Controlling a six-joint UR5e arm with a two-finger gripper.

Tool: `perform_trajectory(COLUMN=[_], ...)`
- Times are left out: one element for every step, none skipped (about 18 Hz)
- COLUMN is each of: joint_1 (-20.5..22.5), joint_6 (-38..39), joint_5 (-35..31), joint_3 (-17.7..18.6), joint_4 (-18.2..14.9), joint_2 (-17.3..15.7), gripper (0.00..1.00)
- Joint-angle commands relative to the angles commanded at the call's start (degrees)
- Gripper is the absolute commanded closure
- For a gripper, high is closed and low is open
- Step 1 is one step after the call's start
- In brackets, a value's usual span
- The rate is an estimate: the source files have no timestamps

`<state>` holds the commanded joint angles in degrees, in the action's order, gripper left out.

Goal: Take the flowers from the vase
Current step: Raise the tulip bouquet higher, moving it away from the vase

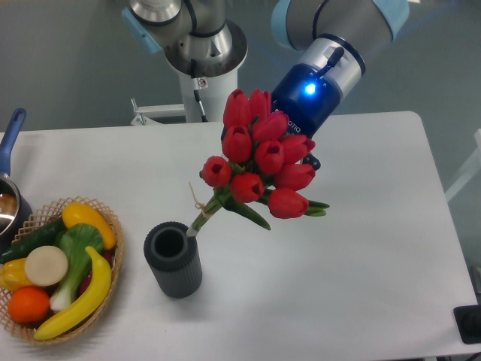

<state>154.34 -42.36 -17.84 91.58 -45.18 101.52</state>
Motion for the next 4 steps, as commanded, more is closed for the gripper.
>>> perform_trajectory(joint_1=[0.3,0.7,0.8,0.8], joint_6=[0.1,0.1,0.1,0.1], joint_5=[0.0,0.1,0.1,0.1], joint_3=[0.1,0.1,0.1,0.1], joint_4=[0.0,0.0,0.0,0.0], joint_2=[-0.2,-0.2,-0.3,-0.3], gripper=[0.57,0.57,0.56,0.56])
